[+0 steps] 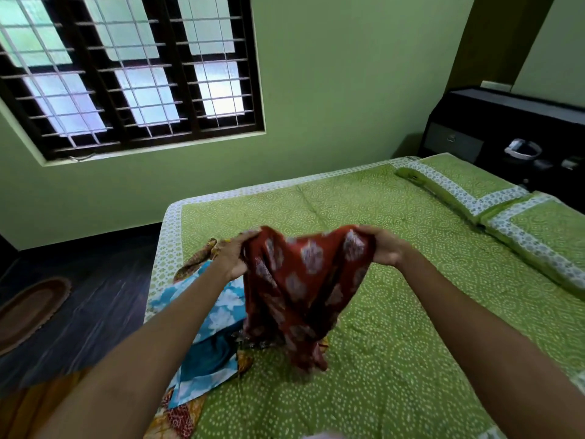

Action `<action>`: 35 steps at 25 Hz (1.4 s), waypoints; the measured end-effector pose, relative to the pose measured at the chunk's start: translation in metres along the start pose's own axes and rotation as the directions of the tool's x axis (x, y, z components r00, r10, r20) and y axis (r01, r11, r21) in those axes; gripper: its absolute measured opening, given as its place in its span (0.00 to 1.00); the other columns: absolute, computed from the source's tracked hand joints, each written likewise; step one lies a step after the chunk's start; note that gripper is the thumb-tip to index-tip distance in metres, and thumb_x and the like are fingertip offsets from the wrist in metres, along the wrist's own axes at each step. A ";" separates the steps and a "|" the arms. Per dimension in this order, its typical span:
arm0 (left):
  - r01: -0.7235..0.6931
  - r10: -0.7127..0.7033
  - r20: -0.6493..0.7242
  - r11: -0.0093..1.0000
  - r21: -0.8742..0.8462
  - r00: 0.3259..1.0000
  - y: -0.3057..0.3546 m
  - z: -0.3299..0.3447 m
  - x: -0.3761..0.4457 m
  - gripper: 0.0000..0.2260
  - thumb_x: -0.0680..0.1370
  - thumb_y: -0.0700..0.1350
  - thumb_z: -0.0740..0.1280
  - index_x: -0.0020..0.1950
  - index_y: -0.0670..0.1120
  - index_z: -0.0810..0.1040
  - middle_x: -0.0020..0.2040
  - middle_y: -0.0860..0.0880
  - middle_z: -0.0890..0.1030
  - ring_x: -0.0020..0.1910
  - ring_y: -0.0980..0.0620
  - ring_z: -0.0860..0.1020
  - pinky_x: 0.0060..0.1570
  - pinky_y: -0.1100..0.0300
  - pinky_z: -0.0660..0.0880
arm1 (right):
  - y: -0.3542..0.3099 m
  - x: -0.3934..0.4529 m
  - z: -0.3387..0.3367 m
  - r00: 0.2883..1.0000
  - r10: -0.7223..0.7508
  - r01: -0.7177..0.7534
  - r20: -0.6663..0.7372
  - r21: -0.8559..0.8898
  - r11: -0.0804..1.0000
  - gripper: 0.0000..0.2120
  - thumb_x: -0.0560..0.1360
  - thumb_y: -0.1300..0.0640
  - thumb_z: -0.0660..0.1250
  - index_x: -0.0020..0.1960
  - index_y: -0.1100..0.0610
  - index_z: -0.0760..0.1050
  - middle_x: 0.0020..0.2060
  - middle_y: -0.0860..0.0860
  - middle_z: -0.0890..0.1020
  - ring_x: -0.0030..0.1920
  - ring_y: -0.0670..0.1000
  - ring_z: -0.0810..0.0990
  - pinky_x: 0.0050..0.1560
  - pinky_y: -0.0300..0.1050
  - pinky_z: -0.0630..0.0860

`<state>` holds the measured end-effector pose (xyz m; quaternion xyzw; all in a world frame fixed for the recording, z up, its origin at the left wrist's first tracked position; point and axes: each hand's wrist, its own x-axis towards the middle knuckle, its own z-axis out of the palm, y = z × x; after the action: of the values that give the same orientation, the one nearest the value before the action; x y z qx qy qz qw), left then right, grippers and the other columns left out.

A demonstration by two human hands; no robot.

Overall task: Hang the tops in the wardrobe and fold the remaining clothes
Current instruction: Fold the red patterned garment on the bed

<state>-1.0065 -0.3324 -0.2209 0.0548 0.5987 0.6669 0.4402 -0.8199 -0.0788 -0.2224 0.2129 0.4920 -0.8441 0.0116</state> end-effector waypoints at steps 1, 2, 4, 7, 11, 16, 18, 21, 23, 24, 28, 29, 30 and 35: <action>-0.022 0.021 -0.021 0.998 -0.059 1.000 0.005 -0.006 0.000 0.13 0.78 0.40 0.63 0.38 0.42 0.84 0.36 0.45 0.84 0.35 0.51 0.83 0.40 0.58 0.80 | -0.002 -0.001 -0.003 0.997 -0.076 0.077 -0.011 0.133 0.988 0.12 0.64 0.55 0.75 0.44 0.59 0.84 0.44 0.55 0.85 0.45 0.53 0.84 0.48 0.48 0.81; -0.013 0.011 -0.031 0.999 -0.048 0.999 0.009 -0.010 -0.002 0.10 0.77 0.40 0.63 0.43 0.40 0.84 0.40 0.44 0.84 0.39 0.49 0.83 0.44 0.56 0.80 | -0.002 -0.003 -0.005 0.996 -0.081 0.083 -0.021 0.128 0.988 0.11 0.65 0.54 0.74 0.45 0.59 0.84 0.45 0.55 0.85 0.45 0.53 0.84 0.51 0.50 0.80; 0.070 -0.068 -0.022 0.989 0.129 0.997 0.012 -0.014 -0.002 0.09 0.78 0.41 0.64 0.53 0.38 0.80 0.45 0.43 0.83 0.43 0.48 0.82 0.48 0.54 0.80 | 0.005 -0.006 -0.001 0.996 0.086 -0.086 -0.008 -0.202 0.976 0.08 0.69 0.58 0.71 0.45 0.60 0.83 0.43 0.55 0.85 0.43 0.51 0.84 0.53 0.49 0.79; 0.005 -0.006 -0.053 1.000 -0.026 0.999 0.013 -0.013 -0.004 0.12 0.79 0.40 0.62 0.40 0.41 0.82 0.35 0.46 0.83 0.33 0.52 0.82 0.35 0.60 0.81 | -0.003 -0.005 -0.012 1.000 0.002 -0.004 -0.029 -0.068 0.998 0.13 0.59 0.57 0.79 0.41 0.59 0.82 0.37 0.53 0.84 0.36 0.49 0.83 0.40 0.42 0.81; -0.014 0.013 0.014 0.998 0.061 1.000 0.016 -0.001 -0.006 0.11 0.79 0.41 0.62 0.41 0.41 0.80 0.36 0.45 0.84 0.33 0.52 0.83 0.36 0.60 0.80 | -0.012 -0.018 -0.011 0.999 -0.028 0.032 0.034 -0.144 0.989 0.28 0.53 0.53 0.83 0.49 0.61 0.79 0.41 0.55 0.84 0.39 0.50 0.83 0.41 0.41 0.80; -0.117 0.118 -0.037 0.992 0.046 0.992 0.031 -0.005 0.000 0.07 0.77 0.37 0.65 0.39 0.40 0.79 0.36 0.45 0.82 0.31 0.52 0.82 0.36 0.61 0.80 | -0.020 -0.020 -0.023 0.991 -0.135 0.136 0.022 -0.033 0.990 0.32 0.52 0.52 0.83 0.53 0.61 0.80 0.46 0.55 0.83 0.46 0.52 0.82 0.53 0.46 0.79; -0.126 0.153 -0.088 0.959 0.254 0.984 0.027 -0.007 -0.002 0.05 0.74 0.31 0.65 0.39 0.37 0.76 0.37 0.42 0.79 0.28 0.52 0.80 0.33 0.61 0.79 | -0.022 -0.023 -0.023 0.995 -0.100 0.093 -0.030 -0.162 0.982 0.37 0.48 0.51 0.84 0.54 0.62 0.79 0.46 0.55 0.83 0.46 0.51 0.82 0.52 0.45 0.79; -0.296 0.328 -0.201 0.939 0.175 0.923 0.032 -0.006 0.003 0.12 0.74 0.29 0.61 0.33 0.40 0.78 0.34 0.44 0.79 0.30 0.50 0.80 0.37 0.59 0.79 | -0.040 -0.020 -0.036 0.952 -0.283 0.299 -0.112 0.168 0.939 0.29 0.48 0.54 0.85 0.47 0.60 0.82 0.44 0.55 0.84 0.46 0.51 0.82 0.49 0.44 0.80; -0.333 0.452 -0.301 0.866 0.373 0.840 0.042 -0.005 0.001 0.10 0.74 0.31 0.63 0.35 0.41 0.76 0.34 0.45 0.78 0.33 0.50 0.79 0.39 0.60 0.76 | -0.051 -0.027 -0.027 0.944 -0.298 0.320 -0.141 0.170 0.932 0.22 0.54 0.57 0.82 0.46 0.59 0.81 0.41 0.53 0.84 0.43 0.50 0.81 0.48 0.42 0.79; -0.315 0.508 -0.309 0.805 0.502 0.804 0.046 -0.007 -0.001 0.08 0.73 0.32 0.64 0.36 0.40 0.75 0.35 0.45 0.77 0.33 0.52 0.78 0.37 0.61 0.74 | -0.055 -0.034 -0.019 0.953 -0.263 0.276 -0.153 0.069 0.959 0.16 0.61 0.58 0.78 0.46 0.59 0.80 0.40 0.53 0.84 0.41 0.50 0.81 0.45 0.41 0.79; -0.225 0.644 -0.289 0.594 0.773 0.708 0.069 -0.029 0.002 0.14 0.71 0.39 0.71 0.29 0.44 0.69 0.29 0.47 0.70 0.29 0.54 0.67 0.33 0.59 0.63 | -0.075 -0.034 -0.019 0.938 -0.160 0.140 -0.307 -0.084 0.987 0.09 0.79 0.62 0.56 0.53 0.63 0.73 0.38 0.55 0.85 0.38 0.51 0.84 0.36 0.41 0.80; -0.216 0.662 -0.295 0.576 0.788 0.689 0.074 -0.034 0.003 0.16 0.71 0.40 0.72 0.28 0.44 0.67 0.28 0.47 0.67 0.28 0.54 0.66 0.32 0.58 0.63 | -0.081 -0.036 -0.018 0.927 -0.140 0.121 -0.347 -0.076 0.990 0.09 0.80 0.63 0.55 0.53 0.63 0.73 0.36 0.55 0.85 0.35 0.51 0.84 0.33 0.41 0.80; -0.208 0.658 -0.304 0.581 0.787 0.689 0.079 -0.038 0.002 0.16 0.70 0.41 0.72 0.28 0.43 0.68 0.28 0.46 0.68 0.29 0.53 0.67 0.31 0.58 0.64 | -0.085 -0.038 -0.019 0.910 -0.122 0.099 -0.395 -0.077 0.992 0.09 0.80 0.63 0.54 0.51 0.63 0.72 0.33 0.56 0.84 0.32 0.51 0.84 0.30 0.40 0.79; -0.278 0.688 -0.277 0.579 0.766 0.671 0.096 -0.037 0.005 0.07 0.75 0.35 0.63 0.41 0.44 0.77 0.34 0.48 0.75 0.41 0.50 0.74 0.44 0.55 0.75 | -0.103 -0.040 -0.014 0.904 -0.092 0.087 -0.417 -0.030 0.996 0.04 0.76 0.65 0.63 0.45 0.66 0.73 0.29 0.58 0.83 0.28 0.52 0.83 0.24 0.41 0.77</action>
<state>-1.0820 -0.3464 -0.1519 0.1843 0.8526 0.4887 -0.0122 -0.8026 -0.0214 -0.1287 0.3656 0.4969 -0.7760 -0.1315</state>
